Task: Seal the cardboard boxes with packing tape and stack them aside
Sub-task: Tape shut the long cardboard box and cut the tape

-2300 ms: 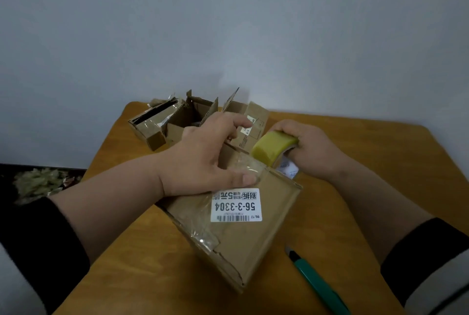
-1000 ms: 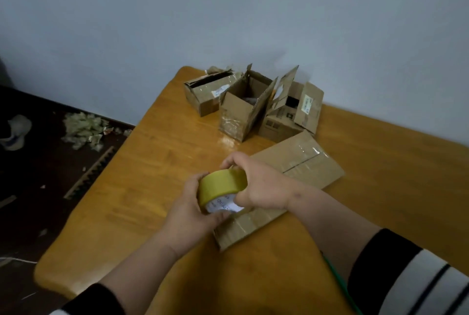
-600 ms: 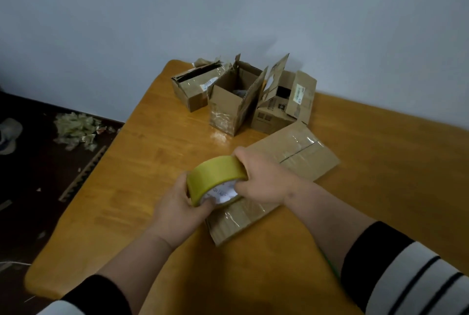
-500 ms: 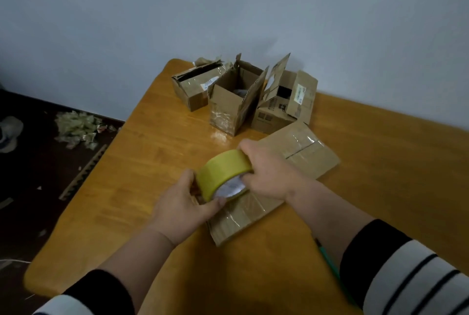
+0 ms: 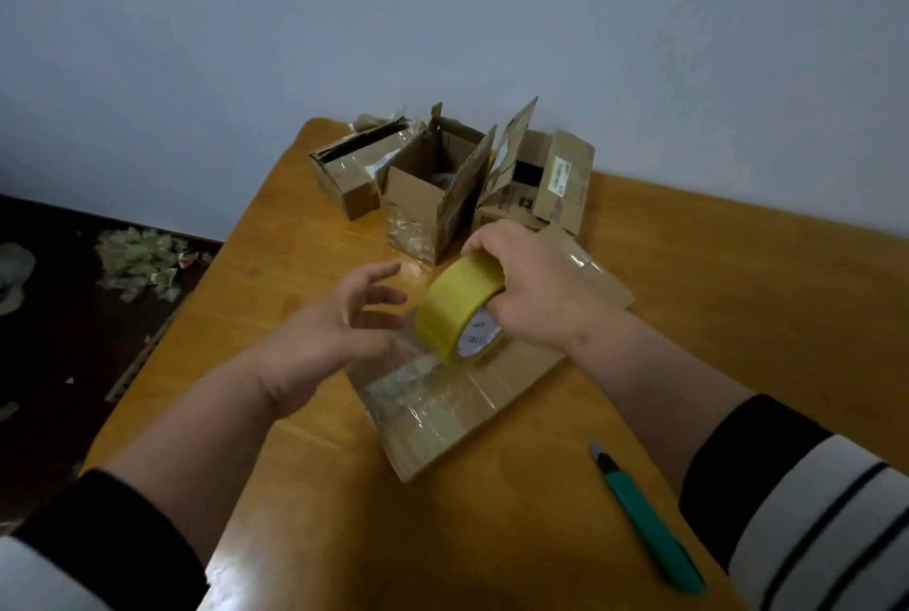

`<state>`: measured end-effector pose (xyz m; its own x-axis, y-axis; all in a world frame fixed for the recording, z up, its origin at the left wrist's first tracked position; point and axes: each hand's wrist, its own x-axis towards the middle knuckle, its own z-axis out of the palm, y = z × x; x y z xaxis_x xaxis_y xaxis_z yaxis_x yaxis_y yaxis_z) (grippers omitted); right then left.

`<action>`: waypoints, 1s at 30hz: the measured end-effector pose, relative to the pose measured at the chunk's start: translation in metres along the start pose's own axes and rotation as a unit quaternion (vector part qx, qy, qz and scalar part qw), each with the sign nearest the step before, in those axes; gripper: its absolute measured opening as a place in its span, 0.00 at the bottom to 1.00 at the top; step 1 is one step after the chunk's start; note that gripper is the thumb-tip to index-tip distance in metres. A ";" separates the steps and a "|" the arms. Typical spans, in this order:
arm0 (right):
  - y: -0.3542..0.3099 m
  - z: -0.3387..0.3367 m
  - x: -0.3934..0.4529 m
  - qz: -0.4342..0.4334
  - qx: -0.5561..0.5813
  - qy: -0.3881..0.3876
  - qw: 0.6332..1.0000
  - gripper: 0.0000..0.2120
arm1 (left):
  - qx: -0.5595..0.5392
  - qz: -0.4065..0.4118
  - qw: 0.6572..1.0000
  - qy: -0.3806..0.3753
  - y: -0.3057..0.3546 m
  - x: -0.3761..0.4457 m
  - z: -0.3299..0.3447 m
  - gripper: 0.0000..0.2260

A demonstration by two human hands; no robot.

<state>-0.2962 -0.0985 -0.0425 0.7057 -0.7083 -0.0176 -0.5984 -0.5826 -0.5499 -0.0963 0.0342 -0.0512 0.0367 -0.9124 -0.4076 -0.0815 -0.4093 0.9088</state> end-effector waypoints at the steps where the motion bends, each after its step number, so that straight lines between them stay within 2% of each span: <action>1: 0.001 0.003 0.000 -0.001 0.003 0.000 1.000 0.21 | -0.041 0.000 0.999 -0.014 0.009 0.003 0.001 0.35; 3: 0.003 0.008 -0.001 0.006 0.024 0.004 1.000 0.20 | -0.062 -0.009 0.996 -0.057 0.021 0.010 0.007 0.30; 7: 0.014 0.021 -0.005 0.046 0.062 0.037 0.996 0.19 | -0.009 -0.050 0.993 -0.104 0.032 0.030 0.023 0.30; 10: 0.020 0.027 -0.009 0.074 0.087 0.058 0.992 0.20 | 0.012 -0.069 0.989 -0.132 0.038 0.041 0.029 0.21; 12: 0.023 0.029 -0.011 0.090 0.100 0.063 0.989 0.23 | -0.007 -0.071 0.987 -0.145 0.040 0.047 0.031 0.14; 17: 0.043 0.018 -0.033 0.132 0.131 0.027 0.982 0.39 | -0.134 -0.045 0.981 -0.129 0.034 0.055 0.032 0.09; 19: 0.061 0.017 -0.056 0.189 0.110 0.106 0.970 0.36 | -0.155 -0.031 0.982 -0.107 0.030 0.056 0.032 0.11; 21: 0.078 0.023 -0.089 0.269 0.064 0.206 0.939 0.26 | -0.162 -0.023 0.982 -0.094 0.027 0.057 0.033 0.14; 22: 0.087 0.031 -0.109 0.319 0.041 0.224 0.920 0.21 | -0.161 -0.021 0.982 -0.091 0.026 0.057 0.033 0.13; 24: 0.103 0.051 -0.152 0.433 0.006 0.193 0.881 0.20 | -0.155 -0.013 0.984 -0.088 0.026 0.059 0.036 0.10; 27: 0.114 0.082 -0.204 0.566 -0.015 0.102 0.818 0.25 | -0.142 -0.003 0.986 -0.091 0.025 0.061 0.041 0.08; 28: 0.114 0.090 -0.215 0.585 -0.016 0.060 0.809 0.27 | -0.140 -0.002 0.986 -0.090 0.024 0.062 0.042 0.09; 30: 0.110 0.106 -0.228 0.576 -0.036 -0.027 0.816 0.28 | -0.138 -0.006 0.987 -0.084 0.021 0.062 0.045 0.09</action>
<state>-0.4830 0.0409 -0.1873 -0.3263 -0.7851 -0.5265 -0.8961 0.4343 -0.0922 -0.1408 -0.0314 -0.0613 -0.1322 -0.9038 -0.4070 0.1938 -0.4262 0.8836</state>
